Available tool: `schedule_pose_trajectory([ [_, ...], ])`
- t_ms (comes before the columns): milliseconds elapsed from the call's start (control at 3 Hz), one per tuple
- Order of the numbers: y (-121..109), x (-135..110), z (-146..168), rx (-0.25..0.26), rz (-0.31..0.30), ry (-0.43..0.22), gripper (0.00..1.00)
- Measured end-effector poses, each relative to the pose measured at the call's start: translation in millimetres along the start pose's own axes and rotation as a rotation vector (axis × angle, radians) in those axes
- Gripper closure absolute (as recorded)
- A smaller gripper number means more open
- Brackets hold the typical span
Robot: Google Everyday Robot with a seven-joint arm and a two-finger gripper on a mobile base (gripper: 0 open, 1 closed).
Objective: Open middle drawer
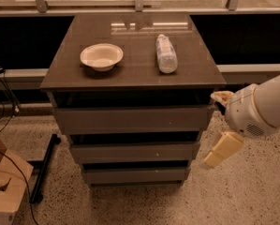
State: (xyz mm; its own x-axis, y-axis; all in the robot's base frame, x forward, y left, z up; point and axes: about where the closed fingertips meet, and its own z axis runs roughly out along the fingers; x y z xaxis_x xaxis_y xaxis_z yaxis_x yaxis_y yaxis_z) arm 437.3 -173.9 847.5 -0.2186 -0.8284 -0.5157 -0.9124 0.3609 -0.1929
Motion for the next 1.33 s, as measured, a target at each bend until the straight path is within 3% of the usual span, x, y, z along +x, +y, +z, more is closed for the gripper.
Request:
schedule_pose_trajectory([
  [333, -0.1, 15.3, 45.7, -0.027, 0.015, -0.047, 0.00],
  [667, -1.8, 16.7, 48.6, -0.024, 0.018, -0.049, 0.00],
  [1000, 4.6, 18.7, 67.1, -0.003, 0.046, -0.005, 0.00],
  [1333, 21.3, 24.3, 108.9, 0.020, 0.079, 0.020, 0.00],
])
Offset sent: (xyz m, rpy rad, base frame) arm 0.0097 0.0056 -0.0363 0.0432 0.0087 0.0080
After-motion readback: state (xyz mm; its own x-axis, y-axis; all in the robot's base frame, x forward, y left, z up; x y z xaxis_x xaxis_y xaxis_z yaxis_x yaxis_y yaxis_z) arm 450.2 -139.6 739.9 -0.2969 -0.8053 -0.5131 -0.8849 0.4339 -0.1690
